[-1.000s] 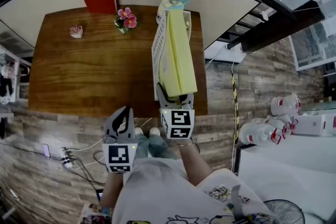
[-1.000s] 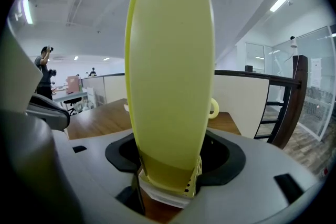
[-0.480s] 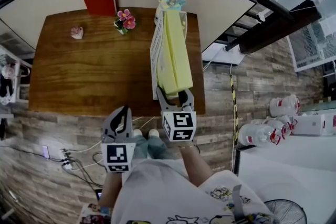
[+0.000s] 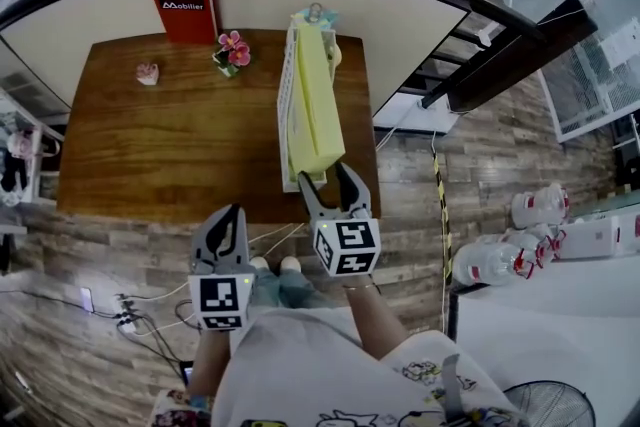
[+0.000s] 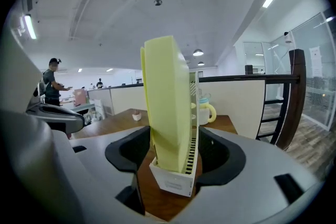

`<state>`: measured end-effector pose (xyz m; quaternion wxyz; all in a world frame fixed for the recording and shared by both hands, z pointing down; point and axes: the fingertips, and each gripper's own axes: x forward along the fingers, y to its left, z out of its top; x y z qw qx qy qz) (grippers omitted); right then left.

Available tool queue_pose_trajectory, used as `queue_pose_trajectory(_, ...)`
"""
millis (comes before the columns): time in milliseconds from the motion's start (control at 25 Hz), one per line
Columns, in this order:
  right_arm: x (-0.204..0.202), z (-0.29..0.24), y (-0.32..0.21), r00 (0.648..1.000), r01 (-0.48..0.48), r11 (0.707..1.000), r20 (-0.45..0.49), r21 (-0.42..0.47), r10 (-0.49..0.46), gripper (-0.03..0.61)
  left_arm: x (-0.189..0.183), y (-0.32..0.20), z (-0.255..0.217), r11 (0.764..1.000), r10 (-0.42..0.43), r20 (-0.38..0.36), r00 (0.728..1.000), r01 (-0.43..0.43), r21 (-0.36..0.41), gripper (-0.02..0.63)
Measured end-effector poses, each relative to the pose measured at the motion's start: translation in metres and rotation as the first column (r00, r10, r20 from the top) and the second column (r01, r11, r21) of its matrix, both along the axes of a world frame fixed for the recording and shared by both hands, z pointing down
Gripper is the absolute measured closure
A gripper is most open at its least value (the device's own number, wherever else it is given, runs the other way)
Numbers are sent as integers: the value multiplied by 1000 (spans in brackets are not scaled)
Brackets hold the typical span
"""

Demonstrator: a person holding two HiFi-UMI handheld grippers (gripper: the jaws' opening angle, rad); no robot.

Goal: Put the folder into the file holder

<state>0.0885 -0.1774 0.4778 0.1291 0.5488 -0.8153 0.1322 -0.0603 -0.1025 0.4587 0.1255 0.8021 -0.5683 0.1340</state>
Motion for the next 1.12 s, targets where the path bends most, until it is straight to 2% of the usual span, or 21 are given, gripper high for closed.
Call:
queue_pose_trajectory(480, 29, -50, 40, 995, 75, 994, 53, 84, -79, 328, 25, 22, -33, 996, -1, 16, 1000, -1, 85, 606)
queue_pose_trajectory(800, 37, -66, 71, 981, 174, 981, 77, 85, -181, 330, 38, 31, -48, 993, 12, 10, 1000, -13, 114, 606)
queue_pose_trajectory(1120, 46, -73, 95, 965, 223, 971, 119, 86, -232, 411, 45, 42, -53, 993, 40, -2, 999, -39, 112, 606)
